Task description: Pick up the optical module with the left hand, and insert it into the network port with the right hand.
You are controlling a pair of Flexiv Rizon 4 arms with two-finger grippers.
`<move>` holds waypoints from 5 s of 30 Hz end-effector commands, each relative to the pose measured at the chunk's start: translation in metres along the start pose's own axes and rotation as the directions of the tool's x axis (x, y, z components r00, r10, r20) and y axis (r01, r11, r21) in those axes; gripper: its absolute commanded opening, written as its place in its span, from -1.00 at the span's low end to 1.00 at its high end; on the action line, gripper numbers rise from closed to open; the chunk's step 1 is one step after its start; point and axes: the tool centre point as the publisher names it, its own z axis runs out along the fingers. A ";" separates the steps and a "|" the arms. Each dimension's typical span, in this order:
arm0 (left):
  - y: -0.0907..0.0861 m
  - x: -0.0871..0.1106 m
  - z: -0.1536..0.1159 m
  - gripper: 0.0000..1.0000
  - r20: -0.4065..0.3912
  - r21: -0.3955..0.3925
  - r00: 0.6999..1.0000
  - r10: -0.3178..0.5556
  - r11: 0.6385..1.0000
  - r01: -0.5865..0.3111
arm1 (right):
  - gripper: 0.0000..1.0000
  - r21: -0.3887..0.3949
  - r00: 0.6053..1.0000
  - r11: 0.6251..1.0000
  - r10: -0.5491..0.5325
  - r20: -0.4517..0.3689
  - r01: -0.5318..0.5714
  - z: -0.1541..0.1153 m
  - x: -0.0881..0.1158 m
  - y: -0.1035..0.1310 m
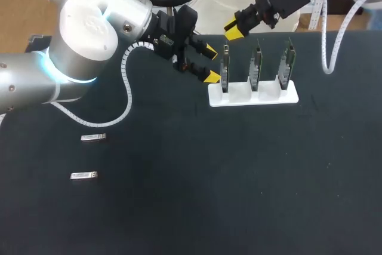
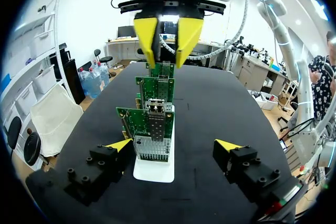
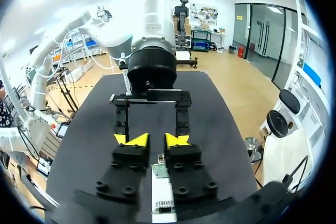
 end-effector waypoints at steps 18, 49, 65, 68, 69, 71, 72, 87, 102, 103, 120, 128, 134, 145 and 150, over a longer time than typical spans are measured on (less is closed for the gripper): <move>0.002 -0.001 0.001 1.00 -0.005 0.003 1.000 -0.001 1.000 0.001 | -1.00 -0.001 0.998 1.000 0.005 -0.061 -0.005 0.017 0.016 -0.012; 0.002 -0.001 0.001 1.00 -0.005 0.003 1.000 -0.001 1.000 0.001 | -1.00 0.008 0.995 1.000 0.031 -0.093 -0.030 0.022 0.028 -0.011; 0.002 -0.001 0.001 1.00 -0.005 0.003 1.000 -0.001 1.000 0.001 | -1.00 0.008 0.994 0.999 0.037 -0.102 -0.036 0.024 0.033 -0.010; 0.002 -0.001 0.001 1.00 -0.005 0.003 1.000 -0.001 1.000 0.001 | -1.00 0.008 0.994 0.999 0.040 -0.101 -0.040 0.024 0.034 -0.011; 0.002 -0.001 0.001 1.00 -0.005 0.003 1.000 -0.001 1.000 0.001 | -1.00 0.008 0.994 0.999 0.042 -0.101 -0.041 0.025 0.035 -0.011; 0.002 -0.001 0.001 1.00 -0.005 0.003 1.000 -0.001 1.000 0.001 | -1.00 0.007 0.994 0.999 0.043 -0.100 -0.042 0.025 0.035 -0.011; 0.002 -0.001 0.001 1.00 -0.005 0.003 1.000 -0.001 1.000 0.001 | -1.00 0.007 0.994 0.999 0.043 -0.100 -0.043 0.025 0.035 -0.011; 0.002 -0.001 0.001 1.00 -0.005 0.003 1.000 -0.001 1.000 0.001 | -1.00 0.003 0.995 0.999 0.050 -0.083 -0.050 0.025 0.034 -0.012; 0.002 -0.001 0.001 1.00 -0.005 0.003 1.000 -0.001 1.000 0.001 | -1.00 -0.006 1.000 1.000 0.003 0.023 -0.002 0.000 0.007 -0.005; 0.002 -0.001 0.001 1.00 -0.005 0.003 1.000 -0.001 1.000 0.001 | -1.00 -0.006 1.000 1.000 -0.002 0.029 0.003 -0.002 0.005 -0.004; 0.002 -0.001 0.001 1.00 -0.005 0.003 1.000 -0.001 1.000 0.001 | -1.00 -0.056 0.999 0.998 -0.026 0.029 0.028 -0.050 0.027 0.003; 0.002 -0.001 0.001 1.00 -0.005 0.003 1.000 -0.001 1.000 0.001 | -1.00 -0.059 1.000 0.998 -0.016 -0.009 0.015 -0.068 0.045 0.003; 0.002 -0.001 0.001 1.00 -0.005 0.003 1.000 -0.001 1.000 0.001 | -1.00 -0.068 0.999 0.998 -0.005 -0.037 0.002 -0.073 0.058 0.005; 0.002 -0.001 0.001 1.00 -0.005 0.003 1.000 -0.001 1.000 0.001 | -1.00 -0.075 0.998 0.997 0.012 -0.062 -0.017 -0.079 0.076 0.001; 0.002 -0.001 0.001 1.00 -0.005 0.003 1.000 -0.001 1.000 0.001 | -1.00 -0.079 0.997 0.996 0.033 -0.064 -0.038 -0.077 0.083 -0.003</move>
